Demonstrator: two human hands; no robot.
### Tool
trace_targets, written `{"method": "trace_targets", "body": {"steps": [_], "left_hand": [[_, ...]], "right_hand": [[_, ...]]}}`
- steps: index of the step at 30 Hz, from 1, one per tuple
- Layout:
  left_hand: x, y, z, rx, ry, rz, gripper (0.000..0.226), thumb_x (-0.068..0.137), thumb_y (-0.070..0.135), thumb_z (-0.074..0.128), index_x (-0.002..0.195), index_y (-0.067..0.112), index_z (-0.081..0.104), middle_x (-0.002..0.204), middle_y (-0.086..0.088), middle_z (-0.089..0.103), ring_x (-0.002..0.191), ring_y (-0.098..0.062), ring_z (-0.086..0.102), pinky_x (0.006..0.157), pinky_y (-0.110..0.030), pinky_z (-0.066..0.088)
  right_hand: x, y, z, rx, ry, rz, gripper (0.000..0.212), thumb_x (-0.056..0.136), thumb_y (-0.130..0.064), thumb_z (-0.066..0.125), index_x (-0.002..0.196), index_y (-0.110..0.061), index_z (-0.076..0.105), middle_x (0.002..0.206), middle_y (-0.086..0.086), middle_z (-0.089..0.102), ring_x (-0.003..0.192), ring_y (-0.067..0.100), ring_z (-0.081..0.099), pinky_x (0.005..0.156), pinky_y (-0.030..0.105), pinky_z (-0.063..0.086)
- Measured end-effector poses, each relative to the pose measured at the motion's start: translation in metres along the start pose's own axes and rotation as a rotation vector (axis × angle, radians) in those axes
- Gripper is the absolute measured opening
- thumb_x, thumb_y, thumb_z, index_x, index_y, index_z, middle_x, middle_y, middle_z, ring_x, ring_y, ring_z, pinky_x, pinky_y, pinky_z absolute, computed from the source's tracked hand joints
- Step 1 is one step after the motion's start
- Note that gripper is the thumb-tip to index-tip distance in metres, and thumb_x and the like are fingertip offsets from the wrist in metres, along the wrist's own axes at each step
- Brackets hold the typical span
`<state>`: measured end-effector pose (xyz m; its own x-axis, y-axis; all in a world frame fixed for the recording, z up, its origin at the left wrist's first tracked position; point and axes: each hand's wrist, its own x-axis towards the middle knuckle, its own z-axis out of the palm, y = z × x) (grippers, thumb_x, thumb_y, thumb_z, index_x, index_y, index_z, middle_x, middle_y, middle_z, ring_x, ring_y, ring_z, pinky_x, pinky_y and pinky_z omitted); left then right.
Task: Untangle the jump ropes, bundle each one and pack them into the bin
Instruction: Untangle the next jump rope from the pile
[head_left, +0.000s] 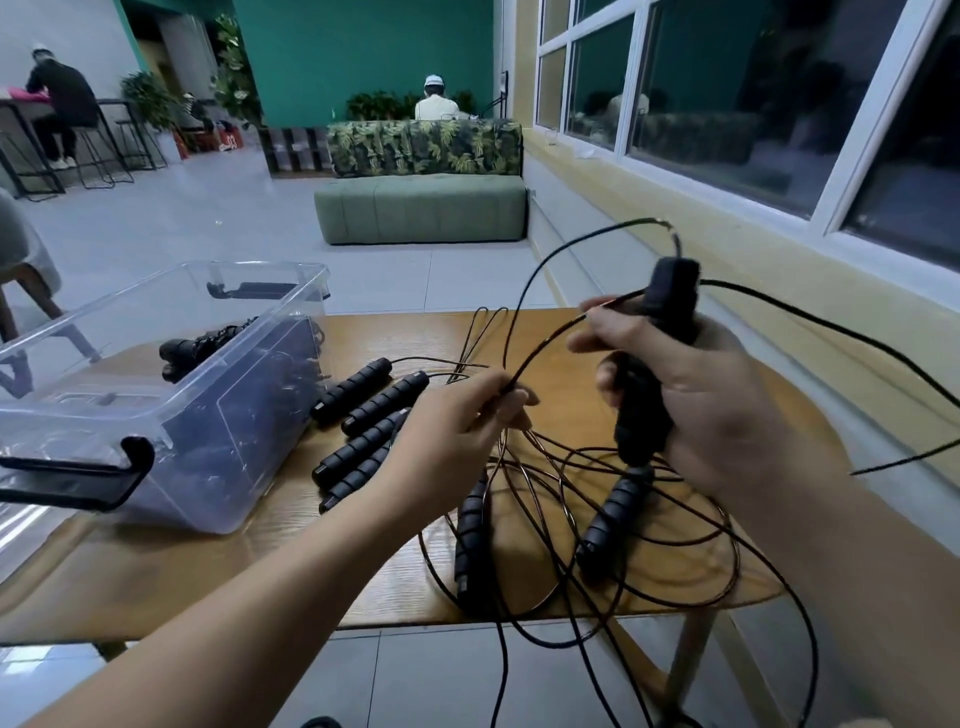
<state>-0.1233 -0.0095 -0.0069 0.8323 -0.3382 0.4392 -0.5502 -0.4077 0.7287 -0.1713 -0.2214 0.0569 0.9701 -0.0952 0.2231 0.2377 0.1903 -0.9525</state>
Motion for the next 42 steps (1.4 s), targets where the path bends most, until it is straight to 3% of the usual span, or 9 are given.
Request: {"method": "trace_targets", "body": {"steps": [5,8,14,18,25,30,34,39,42], "left_hand": [[-0.004,0.008,0.007,0.088,-0.014,0.110,0.011,0.107,0.021,0.061,0.100,0.023,0.068,0.079,0.018,0.069,0.074,0.002,0.063,0.069,-0.026,0.049],[-0.007,0.006,0.010,0.139,-0.012,0.104,0.022,0.102,0.014,0.058,0.091,0.032,0.059,0.072,0.014,0.063,0.065,-0.002,0.054,0.061,-0.027,0.042],[-0.010,0.003,0.012,0.156,-0.047,0.049,0.034,0.093,0.017,0.055,0.079,0.047,0.053,0.074,0.017,0.065,0.072,-0.006,0.061,0.065,-0.033,0.050],[-0.011,0.004,0.010,0.051,-0.091,0.074,0.014,0.108,0.020,0.059,0.098,0.026,0.069,0.083,0.013,0.073,0.080,-0.011,0.072,0.073,-0.039,0.057],[-0.006,-0.005,0.001,0.038,-0.079,-0.016,0.013,0.106,0.027,0.063,0.102,0.023,0.075,0.089,0.011,0.078,0.089,-0.012,0.075,0.083,-0.047,0.060],[-0.004,-0.005,-0.006,0.002,-0.043,-0.073,0.022,0.109,0.037,0.058,0.102,0.026,0.076,0.090,0.010,0.079,0.092,-0.008,0.075,0.088,-0.047,0.059],[-0.004,0.001,-0.004,0.009,-0.041,-0.034,0.020,0.110,0.034,0.056,0.103,0.028,0.074,0.086,0.009,0.077,0.088,-0.011,0.074,0.085,-0.044,0.059],[-0.006,0.011,0.005,0.086,-0.058,0.060,0.023,0.110,0.035,0.056,0.090,0.031,0.067,0.076,0.009,0.073,0.074,-0.007,0.069,0.067,-0.033,0.051],[-0.006,0.008,0.009,0.114,-0.066,0.114,0.021,0.107,0.022,0.056,0.088,0.028,0.063,0.074,0.007,0.070,0.070,-0.013,0.068,0.065,-0.042,0.054]], "right_hand": [[-0.005,0.021,0.018,-0.160,-0.095,-0.007,0.009,0.096,-0.010,0.076,0.105,-0.008,0.075,0.092,0.019,0.079,0.064,0.023,0.064,0.057,0.027,0.052],[-0.004,0.032,0.026,-0.210,-0.098,0.014,0.011,0.097,-0.008,0.076,0.103,-0.001,0.072,0.087,0.017,0.079,0.062,0.024,0.065,0.055,0.028,0.051],[-0.006,0.035,0.031,-0.267,-0.138,0.039,0.013,0.096,-0.007,0.077,0.099,0.005,0.072,0.083,0.017,0.079,0.062,0.024,0.066,0.059,0.034,0.053],[-0.008,0.016,0.026,-0.128,-0.142,0.029,0.009,0.095,-0.008,0.076,0.099,0.000,0.073,0.092,0.029,0.075,0.063,0.025,0.063,0.057,0.030,0.052],[-0.001,-0.022,-0.004,0.158,0.020,-0.039,0.009,0.096,-0.011,0.073,0.101,-0.006,0.067,0.086,0.011,0.074,0.064,0.015,0.061,0.059,0.023,0.050],[0.006,-0.023,-0.016,0.195,0.113,-0.043,0.022,0.097,-0.020,0.074,0.113,-0.009,0.064,0.086,0.004,0.073,0.063,0.012,0.058,0.059,0.022,0.049],[0.005,-0.006,-0.009,0.086,0.034,0.004,0.025,0.091,-0.022,0.078,0.111,-0.007,0.074,0.088,0.011,0.076,0.063,0.016,0.061,0.060,0.026,0.051],[0.001,0.023,0.006,-0.200,-0.095,0.016,0.018,0.095,-0.014,0.078,0.108,-0.001,0.075,0.086,0.014,0.078,0.064,0.024,0.065,0.058,0.030,0.050],[-0.003,0.033,0.013,-0.318,-0.128,-0.030,0.009,0.095,-0.011,0.079,0.096,-0.002,0.076,0.079,0.010,0.077,0.064,0.023,0.067,0.058,0.034,0.053]]}}
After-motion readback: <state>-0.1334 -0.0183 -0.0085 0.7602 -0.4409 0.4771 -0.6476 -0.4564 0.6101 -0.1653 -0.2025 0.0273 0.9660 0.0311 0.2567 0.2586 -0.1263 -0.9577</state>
